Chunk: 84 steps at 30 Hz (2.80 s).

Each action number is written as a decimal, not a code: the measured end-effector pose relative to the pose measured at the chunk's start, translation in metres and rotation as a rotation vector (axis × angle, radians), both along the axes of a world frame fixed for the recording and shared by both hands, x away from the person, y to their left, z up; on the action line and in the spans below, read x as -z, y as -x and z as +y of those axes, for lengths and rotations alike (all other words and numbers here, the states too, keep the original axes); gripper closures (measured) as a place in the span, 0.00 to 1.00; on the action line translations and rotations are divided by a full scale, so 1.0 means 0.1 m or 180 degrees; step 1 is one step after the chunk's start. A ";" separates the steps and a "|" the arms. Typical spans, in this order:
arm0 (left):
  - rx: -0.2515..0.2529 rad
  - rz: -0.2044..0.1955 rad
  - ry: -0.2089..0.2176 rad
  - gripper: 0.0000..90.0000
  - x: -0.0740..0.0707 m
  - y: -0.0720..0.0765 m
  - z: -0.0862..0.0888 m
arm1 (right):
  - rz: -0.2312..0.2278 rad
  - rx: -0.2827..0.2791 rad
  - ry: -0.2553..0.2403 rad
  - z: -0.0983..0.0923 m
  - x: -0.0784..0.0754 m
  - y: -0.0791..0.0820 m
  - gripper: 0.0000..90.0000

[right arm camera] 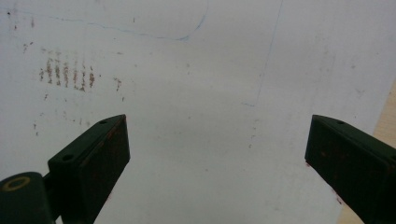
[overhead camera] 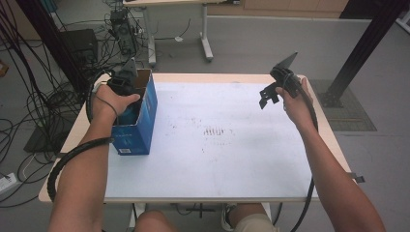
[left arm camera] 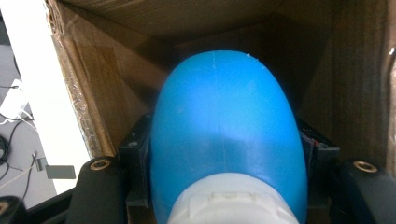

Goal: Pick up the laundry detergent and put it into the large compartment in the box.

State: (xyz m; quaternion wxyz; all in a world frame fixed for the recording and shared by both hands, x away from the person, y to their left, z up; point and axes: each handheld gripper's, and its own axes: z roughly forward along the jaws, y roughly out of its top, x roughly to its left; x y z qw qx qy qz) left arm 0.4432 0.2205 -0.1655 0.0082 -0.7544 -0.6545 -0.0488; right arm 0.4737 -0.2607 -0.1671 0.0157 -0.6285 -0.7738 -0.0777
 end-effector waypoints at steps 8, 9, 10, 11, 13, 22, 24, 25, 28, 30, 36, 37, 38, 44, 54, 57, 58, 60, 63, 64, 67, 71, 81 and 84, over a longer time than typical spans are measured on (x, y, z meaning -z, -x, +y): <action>0.0004 0.0000 -0.0002 0.41 0.00 0.00 0.00 | -0.0010 0.0006 0.0001 -0.01 0.00 0.01 0.07; 0.0004 -0.0002 -0.0002 0.41 0.00 0.00 0.00 | -0.0006 0.0001 0.0005 -0.02 0.00 0.00 0.07; 0.0006 0.0000 -0.0002 0.41 0.00 0.00 0.00 | -0.0005 0.0003 0.0005 -0.02 0.00 0.00 0.07; 0.0005 0.0001 -0.0003 0.41 0.00 0.00 0.00 | -0.0008 0.0000 0.0010 -0.01 0.00 0.01 0.07; 0.0006 0.0000 -0.0005 0.41 0.00 0.00 0.00 | -0.0007 0.0002 0.0010 -0.01 0.00 0.01 0.07; 0.0004 -0.0004 -0.0009 0.41 0.00 0.00 -0.01 | -0.0008 0.0012 0.0002 -0.03 0.00 0.01 0.07; 0.0002 -0.0006 -0.0005 0.41 0.00 0.00 0.00 | -0.0005 0.0009 0.0009 -0.04 0.00 0.01 0.07; 0.0003 -0.0006 -0.0006 0.41 0.00 0.00 0.00 | -0.0003 0.0014 0.0000 -0.04 0.01 0.01 0.07; 0.0003 -0.0005 -0.0004 0.41 0.00 0.00 0.00 | 0.0004 0.0017 0.0006 -0.04 0.02 0.00 0.07; 0.0003 -0.0003 -0.0004 0.41 0.00 0.00 0.00 | 0.0004 0.0020 0.0004 -0.04 0.02 0.01 0.07; 0.0002 -0.0003 -0.0002 0.41 0.00 0.00 0.00 | 0.0007 0.0018 0.0002 -0.04 0.02 0.00 0.07; 0.0003 0.0000 -0.0002 0.41 0.00 0.00 0.00 | 0.0006 0.0019 0.0003 -0.04 0.02 0.00 0.07; 0.0003 -0.0001 -0.0001 0.41 0.00 0.00 0.00 | 0.0007 0.0015 0.0002 -0.04 0.02 0.00 0.07; 0.0001 -0.0003 -0.0002 0.41 0.00 -0.01 0.00 | 0.0001 0.0011 0.0005 -0.04 0.03 0.00 0.07; 0.0004 -0.0001 -0.0004 0.41 0.00 -0.01 0.00 | -0.0003 0.0021 -0.0001 -0.05 0.02 0.01 0.07; -0.0004 -0.0009 -0.0003 0.41 0.00 0.00 0.00 | 0.0005 0.0023 -0.0004 -0.05 0.02 0.00 0.07; -0.0001 -0.0007 -0.0004 0.41 0.00 0.00 0.00 | 0.0001 0.0026 -0.0005 -0.05 0.03 0.01 0.07; 0.0000 -0.0008 -0.0002 0.41 0.00 0.00 0.00 | -0.0001 0.0025 -0.0003 -0.05 0.03 0.01 0.07; 0.0004 -0.0005 -0.0004 0.41 0.00 0.00 0.00 | -0.0003 0.0016 -0.0003 -0.05 0.02 0.01 0.07; 0.0006 -0.0004 -0.0005 0.41 0.00 -0.01 0.00 | 0.0002 0.0026 -0.0007 -0.05 0.02 0.01 0.07; -0.0001 0.0002 -0.0003 0.41 0.00 -0.01 0.00 | 0.0005 0.0027 -0.0003 -0.05 0.03 0.01 0.07; 0.0002 0.0000 -0.0004 0.41 0.00 -0.01 0.01 | 0.0007 0.0028 -0.0004 -0.05 0.03 0.00 0.07; -0.0003 -0.0003 -0.0005 0.41 0.00 -0.01 0.00 | 0.0004 0.0026 -0.0011 -0.06 0.03 0.00 0.07; -0.0004 -0.0008 -0.0004 0.41 0.00 0.00 0.00 | -0.0006 0.0025 -0.0018 -0.07 0.03 0.01 0.07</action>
